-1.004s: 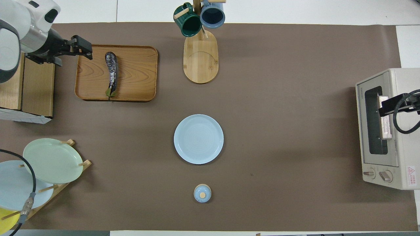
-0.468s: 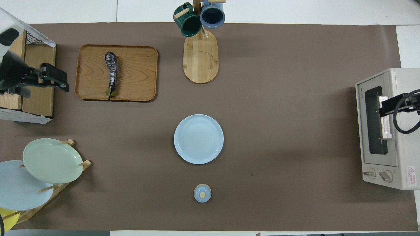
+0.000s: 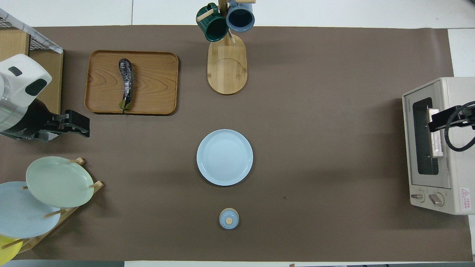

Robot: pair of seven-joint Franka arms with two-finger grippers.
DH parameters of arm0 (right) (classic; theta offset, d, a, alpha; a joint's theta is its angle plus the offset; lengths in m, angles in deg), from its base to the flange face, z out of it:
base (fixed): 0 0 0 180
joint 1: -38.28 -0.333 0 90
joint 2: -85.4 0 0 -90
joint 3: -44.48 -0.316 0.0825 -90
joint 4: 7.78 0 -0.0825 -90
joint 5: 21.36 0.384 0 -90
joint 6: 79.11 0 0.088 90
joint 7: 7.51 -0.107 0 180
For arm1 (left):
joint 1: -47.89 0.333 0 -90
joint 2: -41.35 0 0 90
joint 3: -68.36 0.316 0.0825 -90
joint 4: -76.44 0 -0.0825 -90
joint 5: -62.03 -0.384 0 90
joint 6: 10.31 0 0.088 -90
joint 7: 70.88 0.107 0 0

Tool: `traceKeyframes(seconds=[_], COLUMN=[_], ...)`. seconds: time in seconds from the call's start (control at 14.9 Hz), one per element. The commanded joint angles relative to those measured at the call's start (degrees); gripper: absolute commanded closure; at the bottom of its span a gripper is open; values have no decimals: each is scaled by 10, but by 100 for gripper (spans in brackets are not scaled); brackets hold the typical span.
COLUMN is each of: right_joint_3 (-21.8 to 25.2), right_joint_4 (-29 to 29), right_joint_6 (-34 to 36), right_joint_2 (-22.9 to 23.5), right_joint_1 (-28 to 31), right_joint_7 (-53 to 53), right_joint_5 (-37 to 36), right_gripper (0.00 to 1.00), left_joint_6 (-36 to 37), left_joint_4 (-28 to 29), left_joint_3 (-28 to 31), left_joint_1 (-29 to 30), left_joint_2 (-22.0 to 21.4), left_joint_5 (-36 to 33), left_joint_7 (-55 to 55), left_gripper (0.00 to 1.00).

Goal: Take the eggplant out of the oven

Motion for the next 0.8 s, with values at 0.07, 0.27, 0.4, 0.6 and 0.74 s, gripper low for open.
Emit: traceKeyframes(seconds=[0.07, 0.27, 0.4, 0.6, 0.74], right_joint_3=[-7, -7, -7, -7, -7], right_joint_4=[-14, -14, -14, -14, -14], right_joint_6=[-7, -7, -7, -7, -7], right_joint_2=[-11, -11, -11, -11, -11], right_joint_1=[7, 7, 7, 7, 7], right_joint_7=[-7, -7, -7, -7, -7], right_joint_5=[-1, -1, -1, -1, -1], right_gripper=[0, 0, 0, 0, 0], left_joint_6=[15, 15, 9, 7, 5], left_joint_4=[-31, -31, -30, -31, -32], left_joint_3=[5, 3, 2, 3, 6], left_joint_1=[2, 3, 2, 3, 3], left_joint_2=[7, 8, 8, 8, 9], left_joint_5=[17, 17, 17, 18, 18], left_joint_7=[10, 10, 10, 15, 30], left_gripper=[0, 0, 0, 0, 0])
